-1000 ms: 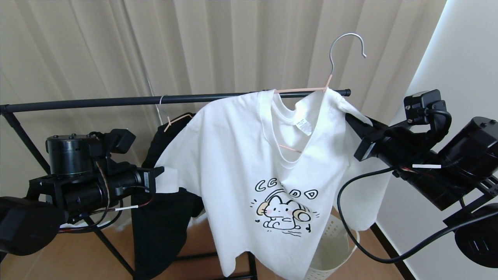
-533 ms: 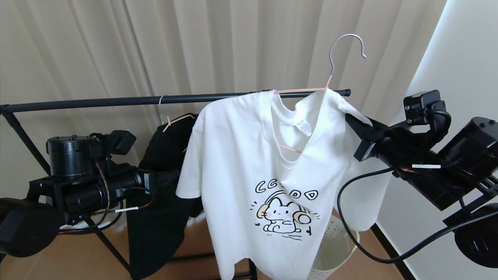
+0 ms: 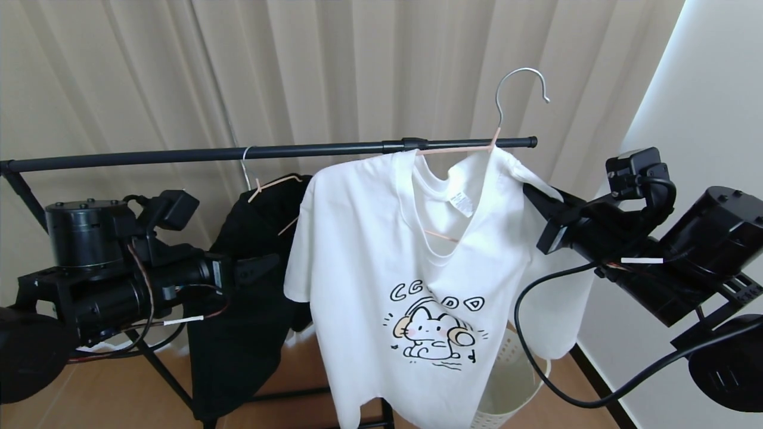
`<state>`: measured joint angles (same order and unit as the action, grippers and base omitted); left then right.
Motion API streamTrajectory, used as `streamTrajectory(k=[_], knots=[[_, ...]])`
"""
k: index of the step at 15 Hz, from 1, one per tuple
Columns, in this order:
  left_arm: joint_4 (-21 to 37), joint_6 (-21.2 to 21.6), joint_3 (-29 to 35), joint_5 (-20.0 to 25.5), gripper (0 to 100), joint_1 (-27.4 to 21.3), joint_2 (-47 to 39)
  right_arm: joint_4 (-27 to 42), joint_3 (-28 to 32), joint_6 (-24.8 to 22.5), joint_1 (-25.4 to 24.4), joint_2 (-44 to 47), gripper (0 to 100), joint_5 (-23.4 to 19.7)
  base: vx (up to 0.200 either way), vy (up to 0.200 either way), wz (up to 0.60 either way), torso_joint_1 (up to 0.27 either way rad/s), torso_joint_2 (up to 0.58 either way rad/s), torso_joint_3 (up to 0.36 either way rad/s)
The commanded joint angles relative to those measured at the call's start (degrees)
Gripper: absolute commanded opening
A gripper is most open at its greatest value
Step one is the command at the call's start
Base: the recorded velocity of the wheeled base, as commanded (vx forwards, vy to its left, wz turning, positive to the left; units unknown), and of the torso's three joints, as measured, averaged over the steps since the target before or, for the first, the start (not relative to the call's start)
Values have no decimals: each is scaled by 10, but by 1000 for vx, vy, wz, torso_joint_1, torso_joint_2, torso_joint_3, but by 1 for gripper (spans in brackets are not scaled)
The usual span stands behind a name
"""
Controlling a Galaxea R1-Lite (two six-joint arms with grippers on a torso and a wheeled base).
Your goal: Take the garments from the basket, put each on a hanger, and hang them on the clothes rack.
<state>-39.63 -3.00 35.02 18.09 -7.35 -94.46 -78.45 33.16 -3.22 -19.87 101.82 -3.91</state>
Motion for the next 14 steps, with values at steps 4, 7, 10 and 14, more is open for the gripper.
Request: streamTrajectory(k=[4, 7, 10, 14], knots=[[119, -15, 30, 73, 100, -13, 138, -1, -31, -1, -8, 13, 0, -47, 0, 0, 0, 0, 0, 0], [200, -16, 87, 79, 100, -57, 152, -2, -49, -1, -27, 8, 0, -56, 0, 0, 0, 0, 0, 0], [272, -13, 151, 79, 100, -88, 155, -2, -54, 0, -46, 9, 0, -58, 0, 0, 0, 0, 0, 0], [478, 57, 297, 80, 100, -134, 144, -2, -67, 1, -77, 8, 0, -58, 0, 0, 0, 0, 0, 0]])
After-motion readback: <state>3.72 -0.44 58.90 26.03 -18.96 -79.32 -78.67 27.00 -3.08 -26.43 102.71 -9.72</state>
